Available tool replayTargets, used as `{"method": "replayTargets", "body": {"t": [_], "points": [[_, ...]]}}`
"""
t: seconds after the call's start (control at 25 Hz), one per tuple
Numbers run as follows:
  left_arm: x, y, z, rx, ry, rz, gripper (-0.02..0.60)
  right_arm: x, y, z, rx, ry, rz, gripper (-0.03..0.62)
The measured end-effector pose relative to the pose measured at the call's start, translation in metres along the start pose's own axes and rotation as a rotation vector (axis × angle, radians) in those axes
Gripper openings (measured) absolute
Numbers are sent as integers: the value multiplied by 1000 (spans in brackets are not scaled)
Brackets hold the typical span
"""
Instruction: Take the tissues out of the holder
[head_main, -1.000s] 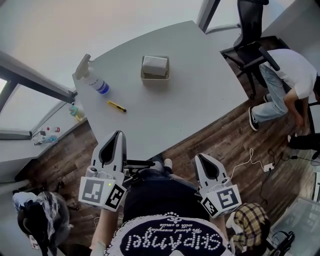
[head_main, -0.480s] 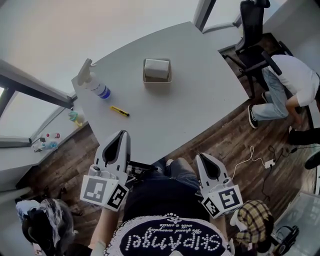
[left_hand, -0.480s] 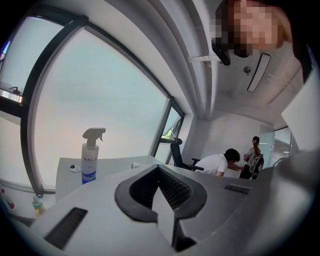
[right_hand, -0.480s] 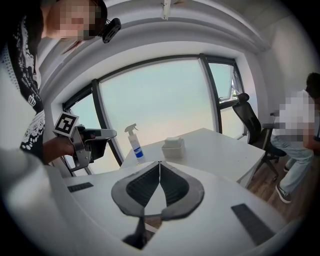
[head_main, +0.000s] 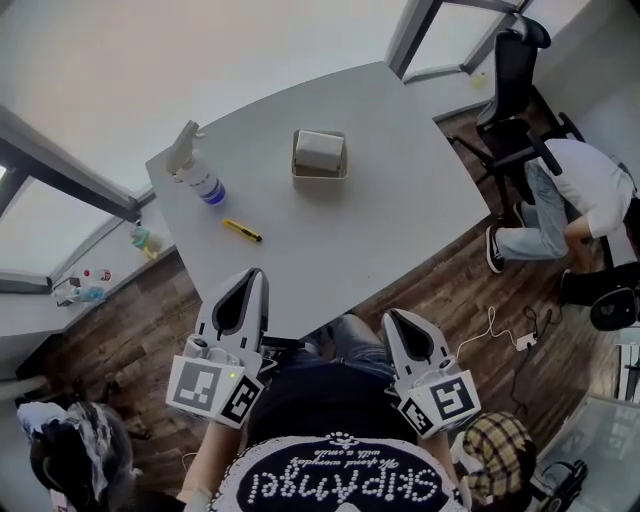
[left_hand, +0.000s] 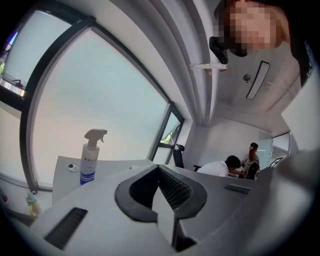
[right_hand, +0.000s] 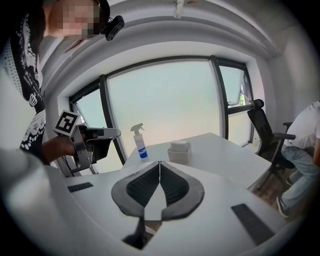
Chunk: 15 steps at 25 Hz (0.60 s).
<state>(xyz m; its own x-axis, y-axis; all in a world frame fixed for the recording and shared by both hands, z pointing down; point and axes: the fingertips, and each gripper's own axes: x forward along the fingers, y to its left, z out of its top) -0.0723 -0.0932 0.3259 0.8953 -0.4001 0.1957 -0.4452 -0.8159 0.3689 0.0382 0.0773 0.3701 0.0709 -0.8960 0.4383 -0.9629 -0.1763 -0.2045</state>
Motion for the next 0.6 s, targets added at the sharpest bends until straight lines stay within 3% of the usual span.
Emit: {"method": "replayTargets", "body": {"t": [0.6], "points": [[1, 5, -4, -17, 11, 96, 2, 24, -11, 5, -23, 35, 96, 14]]}}
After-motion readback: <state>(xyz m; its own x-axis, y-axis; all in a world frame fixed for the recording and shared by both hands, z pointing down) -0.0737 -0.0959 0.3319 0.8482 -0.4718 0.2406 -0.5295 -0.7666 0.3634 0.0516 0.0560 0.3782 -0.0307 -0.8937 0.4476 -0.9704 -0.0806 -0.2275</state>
